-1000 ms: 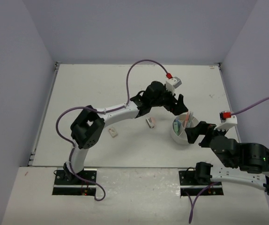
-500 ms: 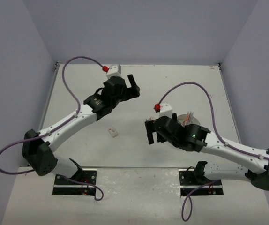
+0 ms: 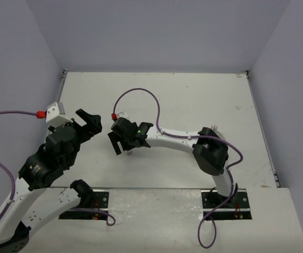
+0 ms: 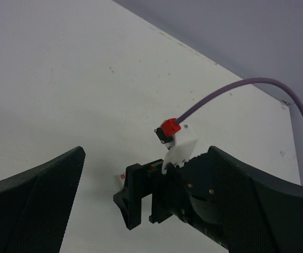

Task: Sort the stationery into containers
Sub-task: Pick up the stationery from the center of the board.

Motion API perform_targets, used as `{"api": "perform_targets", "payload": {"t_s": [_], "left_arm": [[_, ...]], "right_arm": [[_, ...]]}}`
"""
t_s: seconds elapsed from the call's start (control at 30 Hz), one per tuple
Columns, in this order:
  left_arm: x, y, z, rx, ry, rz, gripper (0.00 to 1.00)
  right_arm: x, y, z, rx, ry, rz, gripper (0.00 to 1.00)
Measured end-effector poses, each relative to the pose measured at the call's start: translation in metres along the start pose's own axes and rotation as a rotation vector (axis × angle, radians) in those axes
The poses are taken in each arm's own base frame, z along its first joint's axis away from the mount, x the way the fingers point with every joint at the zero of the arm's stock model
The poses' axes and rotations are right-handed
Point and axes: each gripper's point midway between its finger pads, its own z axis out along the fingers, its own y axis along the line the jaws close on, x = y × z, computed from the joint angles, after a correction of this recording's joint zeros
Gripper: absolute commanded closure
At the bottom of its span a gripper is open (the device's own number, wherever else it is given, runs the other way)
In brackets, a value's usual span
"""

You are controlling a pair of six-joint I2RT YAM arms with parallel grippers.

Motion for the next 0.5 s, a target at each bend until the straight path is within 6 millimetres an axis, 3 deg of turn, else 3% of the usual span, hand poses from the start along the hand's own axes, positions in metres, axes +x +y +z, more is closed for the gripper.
{"api": "perform_targets", "payload": {"t_s": [0.17,0.33,0.4,0.5], "left_arm": [[-0.005,0.014,-0.014,0.012,-0.012,0.051,0.0],[0.007,0.026,-0.013,0.004,-0.001,0.101,0.0],[0.017,0.031,-0.008,-0.011,0.019,0.133,0.0],[0.03,0.035,-0.002,-0.028,0.047,0.17,0.0]], "right_arm": [[0.025,-0.01,0.039,0.063,0.091,-0.02,0.31],[0.03,-0.018,0.05,0.092,0.118,-0.024,0.5],[0.028,-0.018,0.05,0.092,0.115,-0.025,0.51],[0.029,-0.02,0.053,0.096,0.118,-0.028,0.43]]}}
